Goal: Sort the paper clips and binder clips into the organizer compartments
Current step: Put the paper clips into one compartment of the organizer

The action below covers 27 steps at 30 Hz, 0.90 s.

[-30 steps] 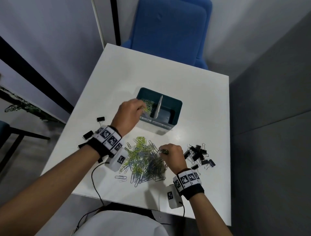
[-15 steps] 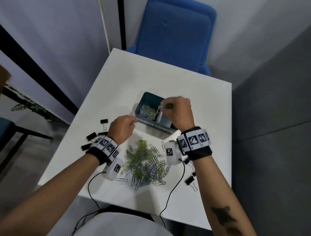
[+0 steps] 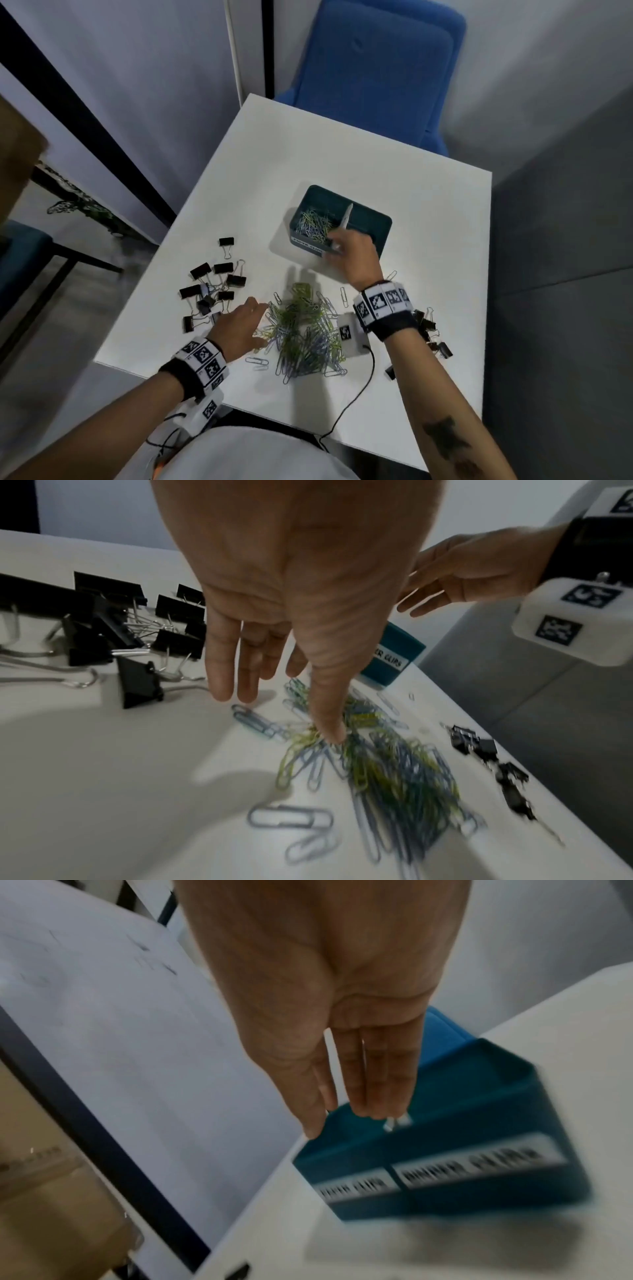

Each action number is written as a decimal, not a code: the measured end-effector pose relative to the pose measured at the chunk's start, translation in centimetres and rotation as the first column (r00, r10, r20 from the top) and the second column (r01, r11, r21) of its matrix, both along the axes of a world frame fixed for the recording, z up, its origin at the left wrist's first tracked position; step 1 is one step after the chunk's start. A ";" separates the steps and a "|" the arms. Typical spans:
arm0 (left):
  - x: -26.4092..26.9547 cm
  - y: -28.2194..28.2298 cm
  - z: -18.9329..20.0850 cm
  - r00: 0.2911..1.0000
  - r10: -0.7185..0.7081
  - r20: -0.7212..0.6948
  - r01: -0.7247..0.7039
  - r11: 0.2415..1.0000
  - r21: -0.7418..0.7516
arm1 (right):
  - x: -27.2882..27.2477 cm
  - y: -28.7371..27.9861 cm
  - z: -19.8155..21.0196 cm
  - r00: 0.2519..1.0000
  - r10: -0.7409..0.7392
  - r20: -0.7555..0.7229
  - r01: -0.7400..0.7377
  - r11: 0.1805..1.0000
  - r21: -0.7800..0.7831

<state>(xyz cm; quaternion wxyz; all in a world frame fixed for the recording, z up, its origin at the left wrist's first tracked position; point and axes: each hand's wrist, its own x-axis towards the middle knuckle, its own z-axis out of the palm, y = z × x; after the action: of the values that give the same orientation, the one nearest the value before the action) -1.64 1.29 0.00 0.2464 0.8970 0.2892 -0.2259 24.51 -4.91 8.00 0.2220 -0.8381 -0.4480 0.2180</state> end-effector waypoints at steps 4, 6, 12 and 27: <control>-1.8 -0.5 -0.9 0.995 -0.076 -0.070 0.072 0.996 -0.058 | -1.7 -6.3 -4.1 0.998 0.053 0.040 -0.041 0.965 -0.258; -2.5 -0.9 -1.2 0.994 -0.076 -0.079 0.073 0.996 -0.041 | -2.4 -9.6 -5.8 0.995 0.066 0.071 -0.033 0.921 -0.388; -2.2 -2.2 -1.8 0.997 -0.053 0.051 0.056 0.997 -0.060 | -5.4 -15.4 -9.8 0.999 0.002 0.048 0.021 0.881 -0.472; 2.1 -3.3 -0.8 0.981 -0.061 0.184 0.047 0.996 0.079 | -8.0 -17.2 -9.3 0.999 -0.038 0.000 0.037 0.957 -0.287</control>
<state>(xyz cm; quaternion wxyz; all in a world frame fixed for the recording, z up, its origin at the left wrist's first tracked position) 0.49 -2.03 -0.83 0.2325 0.9303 0.2485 -0.1367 16.50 -22.08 -1.32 0.1033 -0.8693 -0.3950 0.2787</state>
